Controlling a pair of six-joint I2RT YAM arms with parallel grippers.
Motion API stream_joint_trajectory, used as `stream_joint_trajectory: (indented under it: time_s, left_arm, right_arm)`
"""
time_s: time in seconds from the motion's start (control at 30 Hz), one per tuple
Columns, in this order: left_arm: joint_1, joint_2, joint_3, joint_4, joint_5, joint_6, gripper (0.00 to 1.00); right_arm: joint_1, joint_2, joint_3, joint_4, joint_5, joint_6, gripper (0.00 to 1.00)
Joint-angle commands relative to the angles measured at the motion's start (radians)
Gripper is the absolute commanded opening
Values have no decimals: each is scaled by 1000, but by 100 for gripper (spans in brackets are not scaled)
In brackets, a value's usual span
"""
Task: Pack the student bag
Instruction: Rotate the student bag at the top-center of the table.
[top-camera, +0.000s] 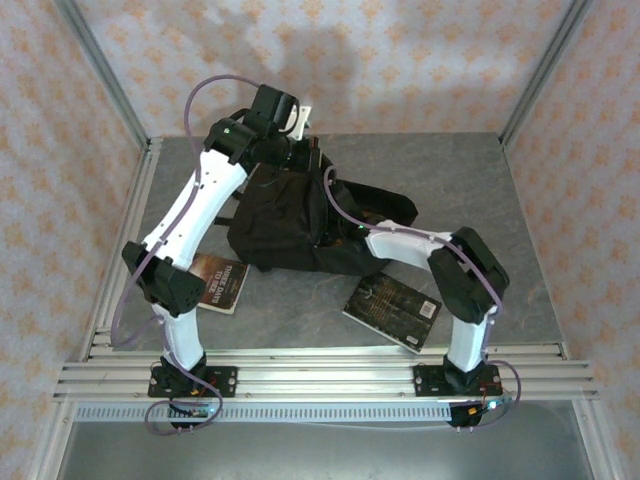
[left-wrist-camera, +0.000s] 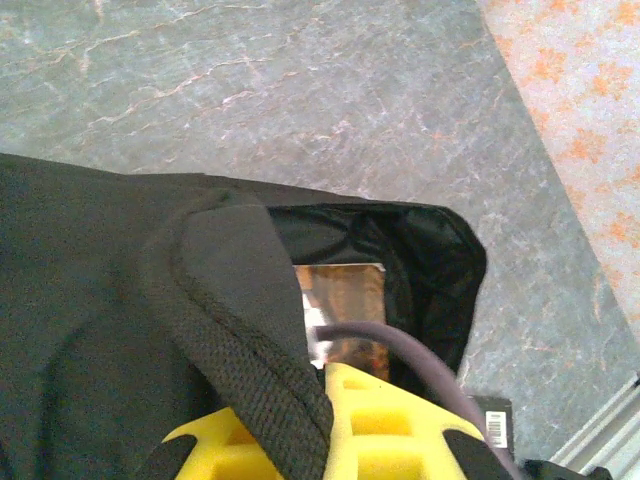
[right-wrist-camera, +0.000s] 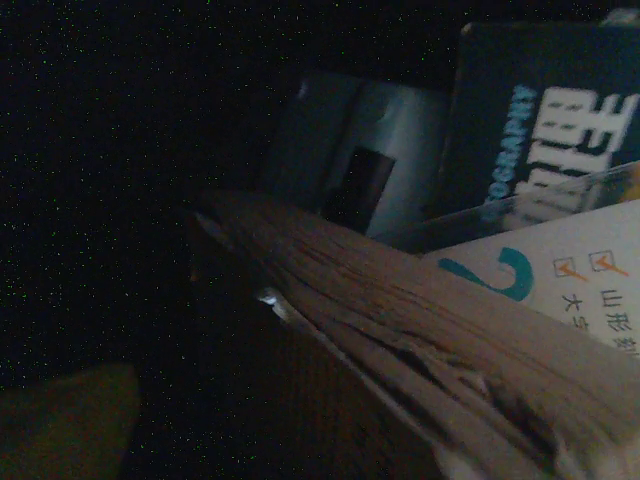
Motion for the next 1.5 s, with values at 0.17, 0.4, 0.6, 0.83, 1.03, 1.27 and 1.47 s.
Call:
stream_joint_trajectory:
  time_s: [0.17, 0.4, 0.6, 0.83, 1.03, 1.27, 1.47]
  left_arm:
    - [27, -72, -97, 97, -85, 20, 0]
    - [28, -66, -123, 115, -79, 0, 0]
    - [26, -50, -109, 133, -32, -27, 0]
    - [26, -13, 12, 116, 5, -32, 0]
    - [27, 12, 91, 105, 17, -42, 0]
    - [28, 39, 159, 87, 4, -28, 0]
    - [29, 127, 294, 62, 0, -32, 0]
  right_arm:
    - [-24, -274, -96, -50, 215, -14, 96]
    - [-46, -336, -79, -223, 274, -70, 93]
    - [-86, -294, -10, -325, 246, -31, 91]
    - [-109, -231, 122, -517, 420, 62, 82]
    - [-110, -208, 201, -502, 387, 68, 64]
    - [-113, -282, 176, -436, 384, 41, 42]
    - [-121, -350, 153, -430, 422, 8, 44]
